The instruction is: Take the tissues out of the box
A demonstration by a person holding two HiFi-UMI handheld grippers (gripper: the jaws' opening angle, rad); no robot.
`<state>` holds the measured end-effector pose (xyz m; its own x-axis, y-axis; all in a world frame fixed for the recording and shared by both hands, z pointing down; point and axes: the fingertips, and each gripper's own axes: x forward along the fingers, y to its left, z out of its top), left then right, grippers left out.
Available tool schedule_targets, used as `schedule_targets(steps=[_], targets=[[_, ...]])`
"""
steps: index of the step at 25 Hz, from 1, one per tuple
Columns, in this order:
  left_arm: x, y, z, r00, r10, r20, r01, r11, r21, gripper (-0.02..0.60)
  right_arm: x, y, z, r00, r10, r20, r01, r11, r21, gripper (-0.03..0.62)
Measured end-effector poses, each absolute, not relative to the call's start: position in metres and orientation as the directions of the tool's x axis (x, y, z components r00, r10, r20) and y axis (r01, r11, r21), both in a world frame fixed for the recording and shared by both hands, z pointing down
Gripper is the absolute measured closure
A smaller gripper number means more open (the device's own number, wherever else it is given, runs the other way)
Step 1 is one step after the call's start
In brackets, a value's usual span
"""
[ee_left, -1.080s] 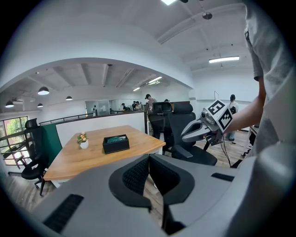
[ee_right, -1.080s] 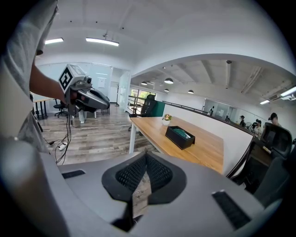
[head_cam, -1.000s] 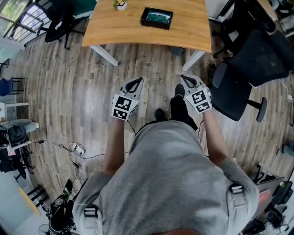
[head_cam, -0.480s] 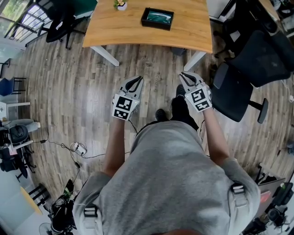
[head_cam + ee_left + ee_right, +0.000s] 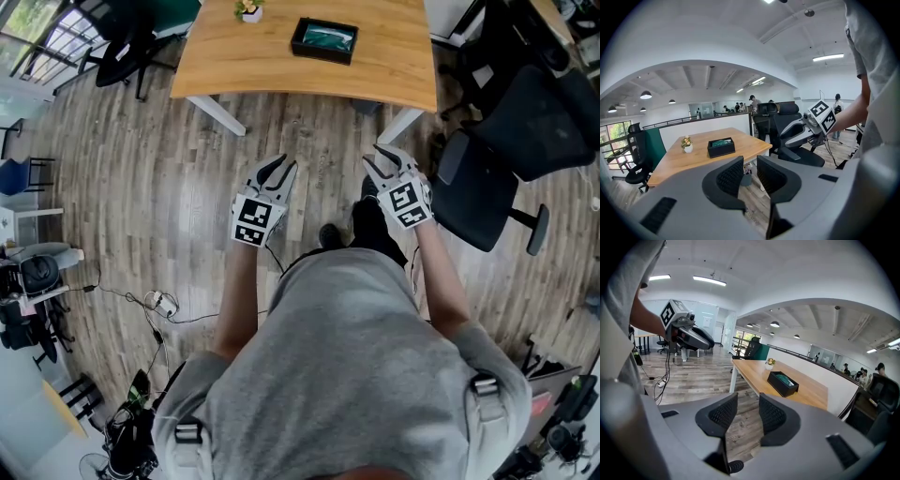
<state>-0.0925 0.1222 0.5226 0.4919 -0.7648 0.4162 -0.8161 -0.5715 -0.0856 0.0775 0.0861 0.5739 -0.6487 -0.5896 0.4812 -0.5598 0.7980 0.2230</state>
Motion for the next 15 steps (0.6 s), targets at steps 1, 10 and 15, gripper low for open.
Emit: schedule_targets(steps=[1, 10, 15], targets=[[-0.093, 0.122, 0.522, 0.491, -0.765, 0.416, -0.816, -0.571, -0.088, 0.48, 0.077, 0.086, 0.573, -0.648, -0.59, 0.481, -0.559, 0.798, 0.225, 0.436], [-0.082, 0.125, 0.533, 0.531, -0.724, 0.44, -0.782, -0.619, -0.073, 0.397, 0.078, 0.086, 0.58, -0.618, -0.606, 0.501, -0.545, 0.789, 0.283, 0.324], [-0.081, 0.129, 0.538, 0.536, -0.714, 0.45, -0.774, -0.629, -0.075, 0.346, 0.078, 0.09, 0.582, -0.624, -0.602, 0.498, -0.538, 0.793, 0.286, 0.289]])
